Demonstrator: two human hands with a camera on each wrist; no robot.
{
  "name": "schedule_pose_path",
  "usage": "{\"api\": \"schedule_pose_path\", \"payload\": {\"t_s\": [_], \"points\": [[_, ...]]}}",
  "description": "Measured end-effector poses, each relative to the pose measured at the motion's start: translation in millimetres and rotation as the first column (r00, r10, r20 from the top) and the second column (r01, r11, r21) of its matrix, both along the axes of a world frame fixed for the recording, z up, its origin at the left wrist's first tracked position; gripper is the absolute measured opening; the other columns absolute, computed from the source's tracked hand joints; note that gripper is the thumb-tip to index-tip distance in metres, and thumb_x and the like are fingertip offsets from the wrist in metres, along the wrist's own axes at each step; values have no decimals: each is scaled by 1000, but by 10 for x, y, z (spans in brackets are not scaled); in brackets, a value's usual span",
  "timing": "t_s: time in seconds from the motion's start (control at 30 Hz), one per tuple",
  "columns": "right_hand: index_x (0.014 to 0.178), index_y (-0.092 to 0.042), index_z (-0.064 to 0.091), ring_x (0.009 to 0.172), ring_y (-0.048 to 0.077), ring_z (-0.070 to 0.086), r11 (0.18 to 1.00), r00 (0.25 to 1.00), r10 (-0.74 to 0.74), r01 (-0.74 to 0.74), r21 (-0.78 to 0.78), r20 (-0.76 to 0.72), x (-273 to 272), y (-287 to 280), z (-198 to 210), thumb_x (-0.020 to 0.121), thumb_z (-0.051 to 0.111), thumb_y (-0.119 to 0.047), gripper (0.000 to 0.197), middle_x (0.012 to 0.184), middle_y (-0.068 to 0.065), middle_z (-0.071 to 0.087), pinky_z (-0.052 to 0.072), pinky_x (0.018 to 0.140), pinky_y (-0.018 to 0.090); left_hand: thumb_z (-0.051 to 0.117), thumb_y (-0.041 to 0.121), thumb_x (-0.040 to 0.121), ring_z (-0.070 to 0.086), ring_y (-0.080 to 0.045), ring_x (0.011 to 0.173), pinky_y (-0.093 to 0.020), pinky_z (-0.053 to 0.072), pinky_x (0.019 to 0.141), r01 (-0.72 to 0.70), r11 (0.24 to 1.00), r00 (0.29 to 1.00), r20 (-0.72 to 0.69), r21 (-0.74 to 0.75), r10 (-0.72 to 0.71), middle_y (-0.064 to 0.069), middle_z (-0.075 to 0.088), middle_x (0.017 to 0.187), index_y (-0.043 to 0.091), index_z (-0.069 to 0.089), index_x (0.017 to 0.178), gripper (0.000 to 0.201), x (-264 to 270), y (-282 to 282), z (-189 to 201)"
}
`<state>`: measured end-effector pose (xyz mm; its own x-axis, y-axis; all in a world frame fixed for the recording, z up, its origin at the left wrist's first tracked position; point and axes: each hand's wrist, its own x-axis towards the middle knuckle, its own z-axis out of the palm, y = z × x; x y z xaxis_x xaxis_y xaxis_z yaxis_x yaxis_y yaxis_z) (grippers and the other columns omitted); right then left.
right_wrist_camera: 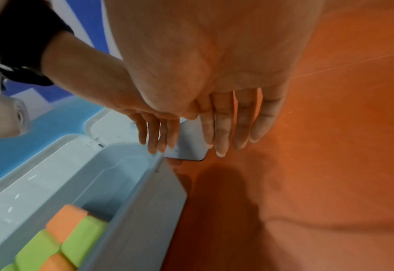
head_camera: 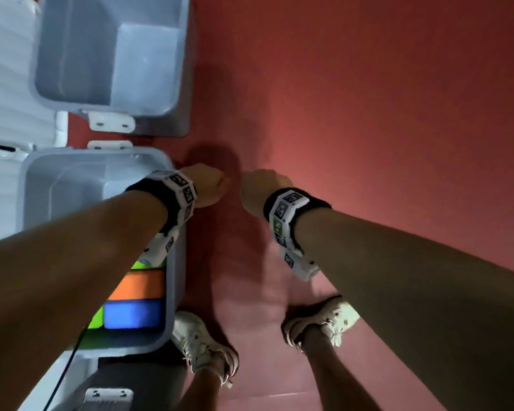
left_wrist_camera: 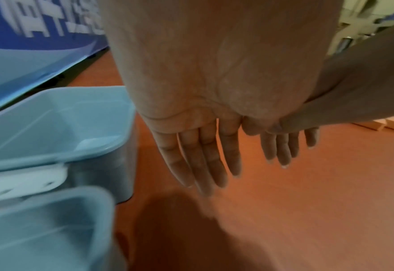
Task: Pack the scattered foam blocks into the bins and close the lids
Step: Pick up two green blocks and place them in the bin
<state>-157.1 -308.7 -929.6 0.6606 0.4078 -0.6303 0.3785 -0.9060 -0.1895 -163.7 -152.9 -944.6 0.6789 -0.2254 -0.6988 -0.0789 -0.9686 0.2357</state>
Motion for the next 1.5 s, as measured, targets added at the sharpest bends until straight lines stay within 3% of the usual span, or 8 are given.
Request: {"api": "schedule_pose_path", "payload": {"t_s": [0.2,0.3,0.4,0.5,0.63,0.83,1.33,1.5], "points": [[125,-23,61,105,35,63,973,971,-230,228,-25,-70,343,-2205,391,104,32,-34,37,123,8,64,45,77,37,25,44,103,63,-29,100,-37,46,95,189,982,982,-6,-27,-189,-9,69,109,13,68,100,53,763,-1981,258],[120,-16,63,102,36,62,915,912,-404,402,-40,-67,452,-3314,630,106,27,-35,43,120,13,63,45,78,36,27,36,106,58,-31,109,-35,41,96,333,942,943,8,-47,-333,-14,64,120,9,64,112,46,1110,-3133,606],[128,-15,59,113,37,59,849,851,-526,524,-60,-10,559,-4288,880,106,25,-30,43,129,15,59,46,90,41,28,36,105,58,-33,109,-34,42,96,443,896,896,49,-25,-441,-16,63,120,5,63,113,47,1468,-4213,896],[134,-17,54,122,35,54,764,767,-640,641,-77,36,575,-5317,1132,105,24,-30,44,137,13,54,43,97,42,30,40,99,60,-32,99,-41,46,95,556,830,829,97,-41,-550,-16,66,110,7,66,99,49,1752,-5354,1035],[124,-16,59,111,36,60,587,595,-790,804,-96,145,552,-6390,1249,101,26,-41,48,127,13,59,40,81,39,35,29,100,59,-32,104,-37,47,94,663,747,745,132,-46,-653,-11,66,112,11,67,104,37,1885,-6607,1264],[115,-16,63,101,36,62,439,446,-872,895,-84,202,704,-7664,1387,99,30,-42,45,118,13,63,40,75,37,41,34,95,61,-27,91,-39,52,86,781,624,617,171,-16,-768,-2,67,99,22,64,96,26,2285,-8051,1418],[111,-16,64,88,34,57,335,341,-925,940,-64,165,3091,-10138,1431,98,34,-41,41,114,12,64,42,73,35,40,26,94,59,-25,89,-38,51,82,836,549,541,160,10,-826,-3,66,100,22,58,91,18,4733,-10739,1495],[115,-16,63,103,35,62,363,365,-912,931,-48,189,3831,-10946,1432,100,34,-41,41,120,11,63,41,74,35,40,25,96,58,-27,95,-40,50,89,859,509,497,150,52,-855,-6,62,104,16,60,97,22,5420,-11596,1500]]}}
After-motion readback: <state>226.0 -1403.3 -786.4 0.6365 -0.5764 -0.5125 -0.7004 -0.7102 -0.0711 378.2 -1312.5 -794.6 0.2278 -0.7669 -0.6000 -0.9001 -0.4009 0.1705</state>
